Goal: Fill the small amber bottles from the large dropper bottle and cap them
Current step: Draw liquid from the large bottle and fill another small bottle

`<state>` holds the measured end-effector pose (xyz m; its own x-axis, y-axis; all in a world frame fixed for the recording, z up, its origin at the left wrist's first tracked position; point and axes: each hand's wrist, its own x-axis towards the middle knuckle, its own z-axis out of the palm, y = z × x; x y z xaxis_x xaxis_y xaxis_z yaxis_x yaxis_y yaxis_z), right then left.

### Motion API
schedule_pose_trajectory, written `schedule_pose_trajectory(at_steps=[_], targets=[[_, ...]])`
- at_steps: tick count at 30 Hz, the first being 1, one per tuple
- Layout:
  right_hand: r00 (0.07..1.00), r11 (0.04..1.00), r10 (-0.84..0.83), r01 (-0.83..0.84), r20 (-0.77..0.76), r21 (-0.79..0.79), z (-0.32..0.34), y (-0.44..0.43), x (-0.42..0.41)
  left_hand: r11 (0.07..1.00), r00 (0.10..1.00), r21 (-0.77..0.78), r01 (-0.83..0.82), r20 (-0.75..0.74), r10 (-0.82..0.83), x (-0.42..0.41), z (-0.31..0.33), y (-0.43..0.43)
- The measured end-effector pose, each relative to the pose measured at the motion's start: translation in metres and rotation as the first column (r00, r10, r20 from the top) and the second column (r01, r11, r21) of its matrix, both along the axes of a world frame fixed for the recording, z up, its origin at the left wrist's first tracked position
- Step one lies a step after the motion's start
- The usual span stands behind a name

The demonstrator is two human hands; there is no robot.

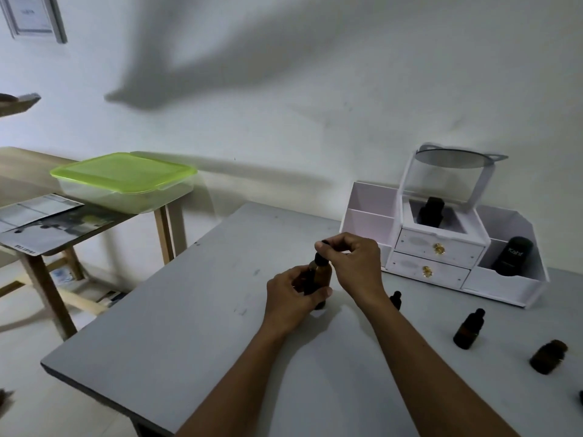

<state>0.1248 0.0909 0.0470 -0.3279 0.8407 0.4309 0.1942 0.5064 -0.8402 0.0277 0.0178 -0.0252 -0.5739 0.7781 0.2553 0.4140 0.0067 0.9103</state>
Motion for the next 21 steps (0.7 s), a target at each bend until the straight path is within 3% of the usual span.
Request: schedule_pose_trajectory(at_steps=[11,18,21], targets=[[0.999,1.0,0.014,-0.014,0.031,0.001,0.015,-0.006,0.001,0.999,1.0,-0.035,-0.014,0.007,0.015,0.003,0.002,-0.002],[0.987,0.995,0.1,-0.098,-0.124,0.026,0.08,-0.013,0.013,0.999,0.997,-0.029,-0.027,0.067,0.029,0.008,0.011,-0.012],[0.968,0.993,0.116,-0.113,-0.22,0.03,0.114,-0.015,0.03,0.991,0.985,0.002,-0.133,0.111,0.132,0.018,0.009,-0.021]])
